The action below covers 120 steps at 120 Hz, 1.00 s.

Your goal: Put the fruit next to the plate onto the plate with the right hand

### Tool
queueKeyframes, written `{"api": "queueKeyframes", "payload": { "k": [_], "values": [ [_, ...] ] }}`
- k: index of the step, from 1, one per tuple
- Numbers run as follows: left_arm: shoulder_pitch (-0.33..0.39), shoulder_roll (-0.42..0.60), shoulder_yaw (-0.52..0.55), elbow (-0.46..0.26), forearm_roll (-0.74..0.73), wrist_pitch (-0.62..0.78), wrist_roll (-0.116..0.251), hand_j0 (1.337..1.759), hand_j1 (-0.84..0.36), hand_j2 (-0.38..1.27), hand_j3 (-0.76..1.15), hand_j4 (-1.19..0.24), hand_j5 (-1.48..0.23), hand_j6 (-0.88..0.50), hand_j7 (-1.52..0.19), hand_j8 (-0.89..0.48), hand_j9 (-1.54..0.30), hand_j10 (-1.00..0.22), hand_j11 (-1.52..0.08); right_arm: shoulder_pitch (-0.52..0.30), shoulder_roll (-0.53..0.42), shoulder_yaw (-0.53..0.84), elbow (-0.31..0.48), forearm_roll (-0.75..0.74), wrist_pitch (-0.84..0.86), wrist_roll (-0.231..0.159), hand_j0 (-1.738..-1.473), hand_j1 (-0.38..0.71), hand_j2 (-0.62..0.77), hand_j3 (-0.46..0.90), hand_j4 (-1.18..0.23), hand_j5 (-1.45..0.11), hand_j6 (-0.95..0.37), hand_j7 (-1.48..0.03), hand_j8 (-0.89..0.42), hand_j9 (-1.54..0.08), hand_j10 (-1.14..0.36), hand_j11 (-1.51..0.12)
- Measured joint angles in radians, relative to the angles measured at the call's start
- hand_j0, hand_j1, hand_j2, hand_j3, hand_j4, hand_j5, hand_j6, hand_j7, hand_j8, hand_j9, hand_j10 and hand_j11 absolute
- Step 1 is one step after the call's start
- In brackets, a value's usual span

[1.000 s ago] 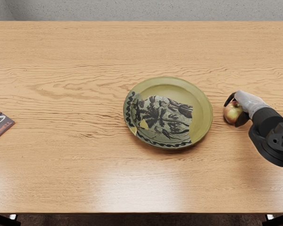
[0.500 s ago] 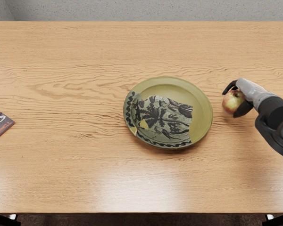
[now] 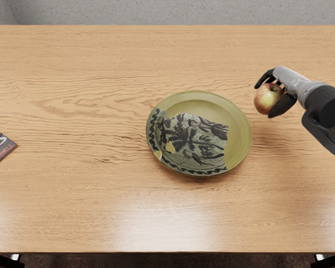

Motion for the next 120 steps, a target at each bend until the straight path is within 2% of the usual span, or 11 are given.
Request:
{"api": "queueKeyframes", "payload": {
  "k": [27, 46, 80, 120],
  "values": [
    [-0.002, 0.0, 0.002, 0.0, 0.001, 0.0, 0.0, 1.658, 0.35, 0.0, 0.0, 0.0, 0.0, 0.0, 0.0, 0.0, 0.0, 0.0, 0.0, 0.089, 0.066, -0.001, 0.001, 0.089, 0.012, 0.0, -1.657, 0.14, 0.05, 0.0, -0.49, -0.68, -0.39, -0.66, -0.4, -0.67, -0.49, -0.67],
    [-0.002, 0.0, 0.004, 0.0, 0.001, 0.0, 0.0, 1.658, 0.35, 0.0, 0.0, 0.0, 0.0, 0.0, 0.0, 0.0, 0.0, 0.0, 0.0, 0.102, 0.127, -0.001, 0.0, 0.121, 0.012, 0.0, -1.658, 0.14, 0.09, 0.0, -0.49, -0.68, -0.39, -0.66, -0.4, -0.67, -0.49, -0.68],
    [0.0, 0.0, 0.004, 0.001, 0.001, 0.0, 0.0, 1.658, 0.35, 0.0, 0.0, 0.0, 0.0, 0.0, 0.0, 0.0, 0.0, 0.0, 0.0, 0.098, 0.212, 0.0, -0.001, 0.162, 0.006, 0.0, -1.658, 0.23, 0.45, 0.0, -0.48, -0.68, -0.43, -0.66, -0.43, -0.67, -0.49, -0.68],
    [0.0, 0.0, 0.004, 0.001, 0.001, 0.0, 0.0, 1.658, 0.35, 0.0, 0.0, 0.0, 0.0, 0.0, 0.0, 0.0, 0.0, 0.0, 0.0, 0.072, 0.277, 0.0, -0.018, 0.165, -0.014, 0.0, -1.656, 0.15, 0.12, 0.0, -0.5, -0.67, -0.4, -0.66, -0.41, -0.67, -0.5, -0.67]
  ]
}}
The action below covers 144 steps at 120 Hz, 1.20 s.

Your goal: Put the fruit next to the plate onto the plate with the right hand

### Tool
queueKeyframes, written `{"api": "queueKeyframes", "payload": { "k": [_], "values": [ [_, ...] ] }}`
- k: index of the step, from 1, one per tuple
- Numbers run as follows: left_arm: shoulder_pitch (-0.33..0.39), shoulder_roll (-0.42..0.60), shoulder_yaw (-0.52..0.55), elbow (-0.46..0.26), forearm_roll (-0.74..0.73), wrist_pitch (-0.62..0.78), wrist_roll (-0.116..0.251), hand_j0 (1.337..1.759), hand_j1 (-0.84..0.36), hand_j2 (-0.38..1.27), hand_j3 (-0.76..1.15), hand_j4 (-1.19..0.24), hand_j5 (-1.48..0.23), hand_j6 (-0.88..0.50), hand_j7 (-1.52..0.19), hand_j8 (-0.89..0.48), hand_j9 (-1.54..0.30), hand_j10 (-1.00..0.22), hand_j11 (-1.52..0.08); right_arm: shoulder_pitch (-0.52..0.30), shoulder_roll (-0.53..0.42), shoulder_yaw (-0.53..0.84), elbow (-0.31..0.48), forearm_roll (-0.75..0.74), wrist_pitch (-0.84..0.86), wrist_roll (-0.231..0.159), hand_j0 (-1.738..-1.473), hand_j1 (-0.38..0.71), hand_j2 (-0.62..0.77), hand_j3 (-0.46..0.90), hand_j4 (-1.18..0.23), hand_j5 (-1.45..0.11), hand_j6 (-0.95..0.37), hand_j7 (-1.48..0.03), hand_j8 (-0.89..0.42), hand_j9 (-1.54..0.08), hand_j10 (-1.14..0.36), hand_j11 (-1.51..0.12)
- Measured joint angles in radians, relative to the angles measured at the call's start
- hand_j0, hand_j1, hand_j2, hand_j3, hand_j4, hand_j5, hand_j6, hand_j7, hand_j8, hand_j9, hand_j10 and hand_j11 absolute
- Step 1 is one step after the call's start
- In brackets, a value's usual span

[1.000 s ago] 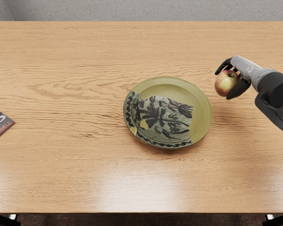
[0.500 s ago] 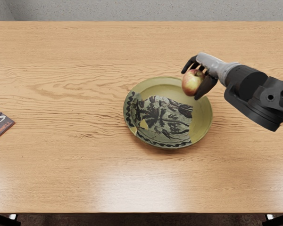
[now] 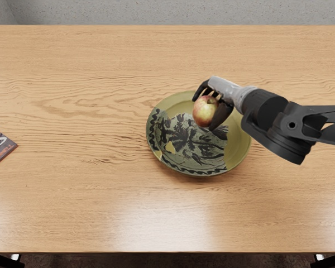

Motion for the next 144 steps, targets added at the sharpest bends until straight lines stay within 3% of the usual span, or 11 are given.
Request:
{"api": "queueKeyframes", "payload": {
  "k": [4, 25, 37, 49, 77, 101, 128, 144],
  "values": [
    [0.0, 0.0, 0.0, 0.0, 0.0, 0.0, 0.0, 1.658, 0.35, 0.0, 0.0, 0.0, 0.0, 0.0, 0.0, 0.0, 0.0, 0.0, 0.0, -0.005, 0.002, 0.0, -0.004, -0.001, -0.001, 0.0, -1.656, 0.14, 0.1, 0.0, -0.49, -0.66, -0.39, -0.65, -0.41, -0.66, -0.49, -0.66],
    [0.0, 0.0, 0.001, 0.0, 0.0, 0.0, 0.0, 1.658, 0.35, 0.0, 0.0, 0.0, 0.0, 0.0, 0.0, 0.0, 0.0, 0.0, 0.0, -0.001, 0.006, 0.001, -0.011, 0.0, 0.009, 0.0, -1.657, -0.14, 0.04, 0.0, -0.21, -0.28, -0.17, -0.28, -0.17, -0.28, -0.21, -0.28],
    [0.0, 0.0, 0.001, 0.0, 0.0, 0.0, 0.0, 1.658, 0.35, 0.0, 0.0, 0.0, 0.0, 0.0, 0.0, 0.0, 0.0, 0.0, 0.0, 0.01, 0.002, 0.012, -0.009, 0.003, 0.014, 0.0, -1.658, -0.22, 0.03, 0.0, -0.13, -0.17, -0.11, -0.17, -0.11, -0.17, -0.13, -0.17],
    [0.019, 0.0, 0.001, 0.0, 0.0, 0.0, 0.0, 1.658, 0.35, 0.0, 0.0, 0.0, 0.0, 0.0, 0.0, 0.0, 0.0, 0.0, 0.0, -0.026, -0.009, 0.13, 0.0, 0.049, 0.035, 0.0, -1.658, -0.27, 0.02, 0.0, -0.08, -0.11, -0.07, -0.1, -0.07, -0.11, -0.08, -0.11],
    [0.025, 0.0, 0.002, 0.001, 0.005, 0.0, 0.0, 1.658, 0.35, 0.0, 0.0, 0.0, 0.0, 0.0, 0.0, 0.0, 0.0, 0.0, 0.0, -0.219, -0.204, 0.54, -0.007, 0.399, 0.482, 0.0, -1.658, -0.32, 0.01, 0.0, -0.03, -0.03, -0.02, -0.03, -0.02, -0.03, -0.03, -0.03],
    [0.025, 0.0, 0.003, 0.001, 0.007, 0.0, 0.0, 1.658, 0.35, 0.0, 0.0, 0.0, 0.0, 0.0, 0.0, 0.0, 0.0, 0.0, 0.0, -0.289, -0.386, 0.654, -0.072, 0.81, 0.956, 0.0, -1.658, -0.34, 0.0, 0.0, -0.01, -0.01, -0.01, -0.01, -0.01, -0.01, -0.01, -0.01],
    [0.025, 0.0, 0.003, 0.001, 0.008, 0.0, 0.0, 1.658, 0.35, 0.0, 0.0, 0.0, 0.0, 0.0, 0.0, 0.0, 0.0, 0.0, 0.0, -0.441, -0.519, 0.661, -0.201, 1.126, 1.077, 0.0, -1.658, -0.35, 0.0, 0.0, 0.0, 0.0, 0.0, 0.0, 0.0, 0.0, 0.0, 0.0],
    [0.025, 0.0, 0.003, 0.001, 0.008, 0.0, 0.0, 1.658, 0.35, 0.0, 0.0, 0.0, 0.0, 0.0, 0.0, 0.0, 0.0, 0.0, 0.0, -0.533, -0.563, 0.661, -0.291, 1.208, 1.088, 0.0, -1.658, -0.35, 0.0, 0.0, 0.0, 0.0, 0.0, 0.0, 0.0, 0.0, 0.0, 0.0]
  ]
}}
